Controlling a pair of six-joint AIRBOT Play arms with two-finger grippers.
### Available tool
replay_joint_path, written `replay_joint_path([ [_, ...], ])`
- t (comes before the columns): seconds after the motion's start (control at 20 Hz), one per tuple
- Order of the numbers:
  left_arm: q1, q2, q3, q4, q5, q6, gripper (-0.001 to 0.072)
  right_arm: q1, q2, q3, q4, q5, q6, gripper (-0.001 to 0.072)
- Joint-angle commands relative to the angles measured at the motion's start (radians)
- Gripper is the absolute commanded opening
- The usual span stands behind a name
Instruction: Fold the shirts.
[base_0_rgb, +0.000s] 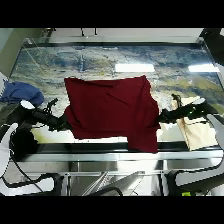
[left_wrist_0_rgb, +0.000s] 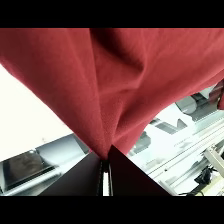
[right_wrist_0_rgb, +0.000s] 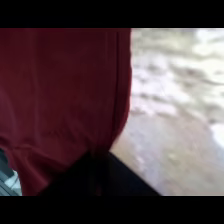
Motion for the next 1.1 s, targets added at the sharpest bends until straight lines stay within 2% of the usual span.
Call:
replay_joint_path([
  [0.0, 0.003, 0.003, 0.001, 0.000, -0.002, 0.001, 0.0015, 0.060, 0.024, 0.003, 0.111, 0.027, -0.047, 0.0019],
  [0.15, 0.009, 0.068, 0.034, -0.113, -0.055, 0.046, 0.0014, 0.036, 0.156, 0.047, 0.323, 0.070, -0.105, 0.0019],
  [0.25, 0.027, 0.176, 0.150, -0.215, -0.119, 0.050, 0.0014, 0.001, 0.300, 0.161, 0.445, 0.117, -0.122, 0.0019],
  [0.4, 0.076, 0.349, 0.467, -0.316, -0.232, 0.035, 0.0014, -0.074, 0.536, 0.435, 0.463, 0.046, -0.121, 0.0018],
  [0.6, 0.195, 0.519, 0.970, -0.294, -0.240, 0.026, 0.0014, -0.195, 0.762, 0.761, 0.398, -0.124, -0.121, 0.0018],
  [0.7, 0.247, 0.585, 1.138, -0.195, -0.225, 0.025, 0.0014, -0.248, 0.827, 0.856, 0.357, -0.153, -0.122, 0.0018],
  [0.8, 0.204, 0.636, 1.218, -0.006, -0.206, -0.002, 0.0014, -0.300, 0.853, 0.901, 0.308, -0.153, -0.122, 0.0018],
  [0.95, -0.026, 0.671, 1.131, 0.185, -0.083, 0.011, 0.0013, -0.403, 0.811, 0.899, 0.359, -0.047, -0.122, 0.0017],
  [1.05, -0.190, 0.638, 1.035, 0.283, -0.063, 0.016, 0.0013, -0.479, 0.756, 0.853, 0.518, 0.036, -0.171, 0.0017],
])
